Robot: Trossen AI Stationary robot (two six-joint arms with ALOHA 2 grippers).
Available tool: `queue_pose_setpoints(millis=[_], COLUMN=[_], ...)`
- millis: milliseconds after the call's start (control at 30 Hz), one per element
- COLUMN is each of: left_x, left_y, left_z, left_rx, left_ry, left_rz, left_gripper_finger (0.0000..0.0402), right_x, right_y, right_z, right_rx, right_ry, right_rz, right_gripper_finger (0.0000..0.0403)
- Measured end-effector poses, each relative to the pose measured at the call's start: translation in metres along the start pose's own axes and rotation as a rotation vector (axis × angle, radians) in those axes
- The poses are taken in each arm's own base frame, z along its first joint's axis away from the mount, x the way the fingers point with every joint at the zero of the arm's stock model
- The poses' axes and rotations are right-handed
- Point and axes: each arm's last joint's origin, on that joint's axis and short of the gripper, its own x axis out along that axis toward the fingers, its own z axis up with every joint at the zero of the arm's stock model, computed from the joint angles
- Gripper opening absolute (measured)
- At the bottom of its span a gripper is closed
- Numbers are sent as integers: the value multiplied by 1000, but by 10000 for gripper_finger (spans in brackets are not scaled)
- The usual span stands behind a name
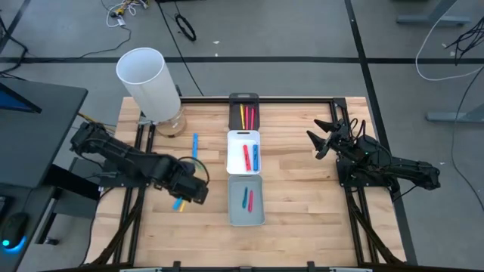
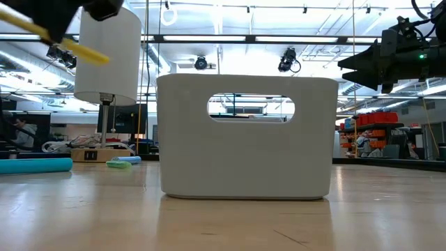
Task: Pick & Place Markers
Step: Put the yellow pen into the black bin
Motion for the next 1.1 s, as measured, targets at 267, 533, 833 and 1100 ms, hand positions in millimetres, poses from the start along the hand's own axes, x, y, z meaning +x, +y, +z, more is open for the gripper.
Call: queue_pose_setpoints(millis=[267,533,833,1100], left_x=[-24,-43,-52,-48], left_y=[-1,2,8,10], left_z=[19,43,86,131], left_rx=[-18,-61,-130,-152], left_ry=[-36,-63,-101,-112], left_rz=[10,28,7,-28], left_gripper_finger=[32,32,32,32], right_x=[0,0,0,0], right_y=[0,0,0,0], right_z=[0,0,0,0], right_rx=[0,0,0,0], right_ry=[0,0,0,0], right_rz=[0,0,0,0], right_gripper_finger=[302,302,302,302])
